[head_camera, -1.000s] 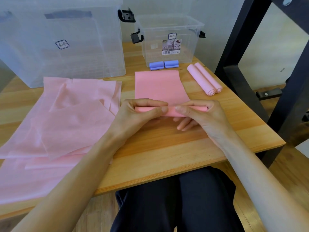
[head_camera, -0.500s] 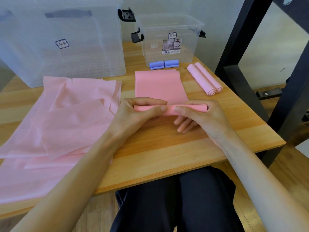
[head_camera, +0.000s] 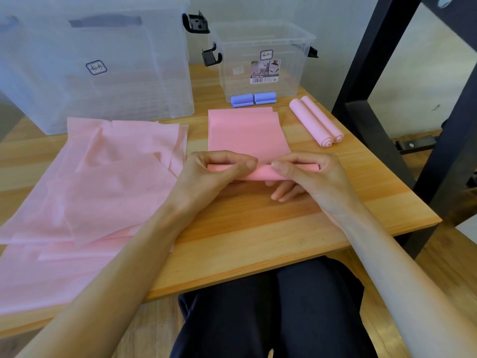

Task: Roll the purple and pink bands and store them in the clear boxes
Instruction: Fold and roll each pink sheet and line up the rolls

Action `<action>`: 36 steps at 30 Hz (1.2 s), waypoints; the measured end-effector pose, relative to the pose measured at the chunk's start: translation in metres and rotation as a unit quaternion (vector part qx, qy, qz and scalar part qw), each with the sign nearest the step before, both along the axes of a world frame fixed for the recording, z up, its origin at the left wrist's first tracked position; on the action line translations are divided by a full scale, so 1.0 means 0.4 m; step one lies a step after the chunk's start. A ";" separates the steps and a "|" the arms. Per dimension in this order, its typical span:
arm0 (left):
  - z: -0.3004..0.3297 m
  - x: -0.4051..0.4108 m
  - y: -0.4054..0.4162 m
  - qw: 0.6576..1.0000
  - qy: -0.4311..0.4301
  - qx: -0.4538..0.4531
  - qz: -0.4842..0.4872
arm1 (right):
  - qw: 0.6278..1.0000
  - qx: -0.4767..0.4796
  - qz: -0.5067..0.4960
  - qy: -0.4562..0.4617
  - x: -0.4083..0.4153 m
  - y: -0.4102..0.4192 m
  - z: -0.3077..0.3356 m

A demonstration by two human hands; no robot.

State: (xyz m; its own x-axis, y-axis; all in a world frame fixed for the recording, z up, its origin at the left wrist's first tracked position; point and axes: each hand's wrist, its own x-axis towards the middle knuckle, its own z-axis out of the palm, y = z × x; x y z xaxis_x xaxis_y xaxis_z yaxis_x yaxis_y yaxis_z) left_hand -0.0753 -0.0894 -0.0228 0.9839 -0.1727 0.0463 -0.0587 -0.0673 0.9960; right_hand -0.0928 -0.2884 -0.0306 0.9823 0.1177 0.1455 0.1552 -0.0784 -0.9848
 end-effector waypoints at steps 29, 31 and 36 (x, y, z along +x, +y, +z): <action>0.003 -0.001 0.001 0.999 0.026 -0.024 -0.005 | 1.000 -0.002 0.018 -0.004 0.001 -0.001 0.000; 0.002 -0.001 0.001 0.999 0.032 -0.025 -0.003 | 1.000 -0.010 0.026 -0.009 0.000 -0.002 -0.001; 0.006 -0.005 0.001 1.000 -0.002 0.012 -0.010 | 1.000 -0.003 0.005 -0.003 0.000 -0.002 -0.005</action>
State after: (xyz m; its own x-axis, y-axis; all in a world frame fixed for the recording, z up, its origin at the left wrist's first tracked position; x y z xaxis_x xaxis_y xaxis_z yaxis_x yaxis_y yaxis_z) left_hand -0.0772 -0.0891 -0.0202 0.9801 -0.1931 0.0457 -0.0640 -0.0894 0.9939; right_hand -0.0926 -0.2893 -0.0324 0.9802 0.1288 0.1504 0.1617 -0.0825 -0.9834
